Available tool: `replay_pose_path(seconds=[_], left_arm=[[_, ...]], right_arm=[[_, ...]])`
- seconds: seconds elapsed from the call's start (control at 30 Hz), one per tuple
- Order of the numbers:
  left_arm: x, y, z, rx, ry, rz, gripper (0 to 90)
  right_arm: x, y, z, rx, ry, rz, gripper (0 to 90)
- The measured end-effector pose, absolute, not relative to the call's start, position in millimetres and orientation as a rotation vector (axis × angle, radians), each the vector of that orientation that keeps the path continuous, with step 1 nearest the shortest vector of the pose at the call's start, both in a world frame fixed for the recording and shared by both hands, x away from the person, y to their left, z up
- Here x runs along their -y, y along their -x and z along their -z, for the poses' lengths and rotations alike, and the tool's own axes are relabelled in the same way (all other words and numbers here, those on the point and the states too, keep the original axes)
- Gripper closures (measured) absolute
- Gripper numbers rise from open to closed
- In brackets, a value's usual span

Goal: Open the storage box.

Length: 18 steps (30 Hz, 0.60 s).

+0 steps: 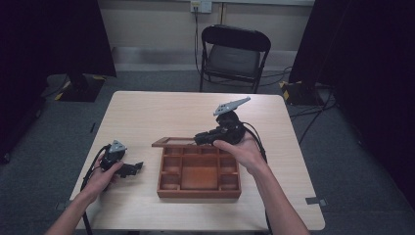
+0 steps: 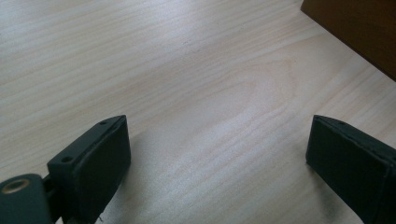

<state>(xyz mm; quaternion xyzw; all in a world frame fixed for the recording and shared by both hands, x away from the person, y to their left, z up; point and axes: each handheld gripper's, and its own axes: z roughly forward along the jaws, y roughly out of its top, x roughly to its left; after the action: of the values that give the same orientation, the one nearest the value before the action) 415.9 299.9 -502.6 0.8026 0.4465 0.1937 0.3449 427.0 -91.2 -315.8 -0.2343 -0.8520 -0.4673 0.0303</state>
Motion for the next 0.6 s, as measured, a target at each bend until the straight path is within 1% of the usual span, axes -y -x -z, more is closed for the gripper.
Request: replay_pose_path(seconds=[0.6], left_arm=[[-299.8, -415.9, 502.6, -1.159, -2.084, -0.503, 5.9]], right_arm=[[92.1, -431.8, 314.2, 2.606, 0.726, 1.448, 81.6]])
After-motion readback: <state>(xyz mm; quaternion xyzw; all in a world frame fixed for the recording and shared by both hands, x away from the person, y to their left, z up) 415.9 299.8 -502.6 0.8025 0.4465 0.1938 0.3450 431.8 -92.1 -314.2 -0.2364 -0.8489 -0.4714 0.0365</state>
